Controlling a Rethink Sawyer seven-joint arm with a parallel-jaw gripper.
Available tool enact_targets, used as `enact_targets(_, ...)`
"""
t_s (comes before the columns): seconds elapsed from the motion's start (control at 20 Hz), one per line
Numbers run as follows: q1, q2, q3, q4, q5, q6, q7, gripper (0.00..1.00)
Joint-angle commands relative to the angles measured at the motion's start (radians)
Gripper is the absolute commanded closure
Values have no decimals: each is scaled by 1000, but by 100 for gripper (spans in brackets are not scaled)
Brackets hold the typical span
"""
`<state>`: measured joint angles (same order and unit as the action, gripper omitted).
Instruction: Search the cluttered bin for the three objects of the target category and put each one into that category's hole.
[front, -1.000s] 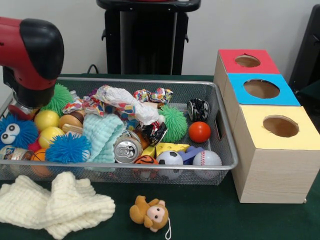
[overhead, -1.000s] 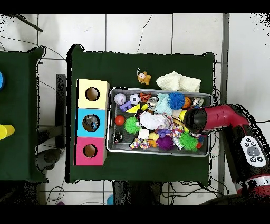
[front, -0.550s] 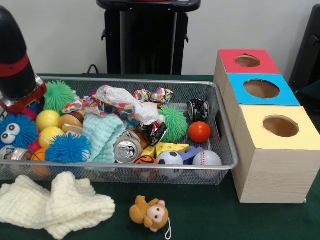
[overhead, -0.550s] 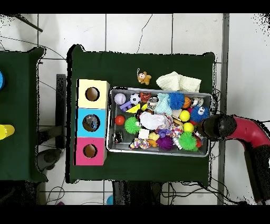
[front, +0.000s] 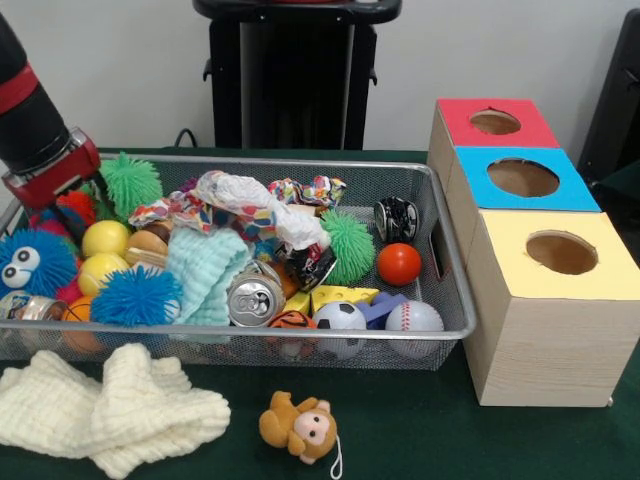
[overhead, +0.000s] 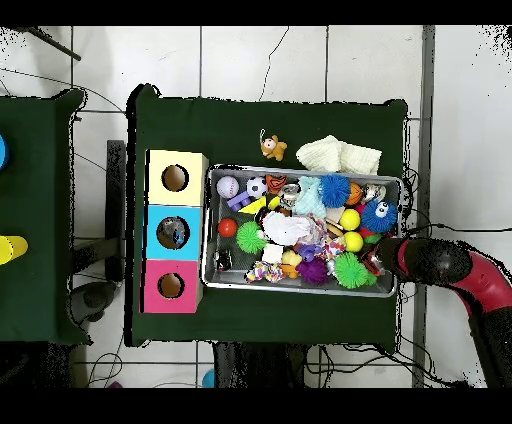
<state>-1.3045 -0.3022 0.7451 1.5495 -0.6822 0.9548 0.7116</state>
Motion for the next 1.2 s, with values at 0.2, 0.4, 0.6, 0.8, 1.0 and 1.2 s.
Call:
enact_targets(0.2,1,123,136,141,48,-24,-225,0)
enact_targets(0.4,11,191,121,110,24,-58,-227,0)
enact_targets(0.6,38,223,101,124,-19,-174,-126,0)
enact_targets(0.8,74,215,80,156,-55,-290,1,0)
enact_targets(1.0,108,199,48,184,-65,-377,75,0)
enact_targets(1.2,143,186,15,208,-54,-463,124,0)
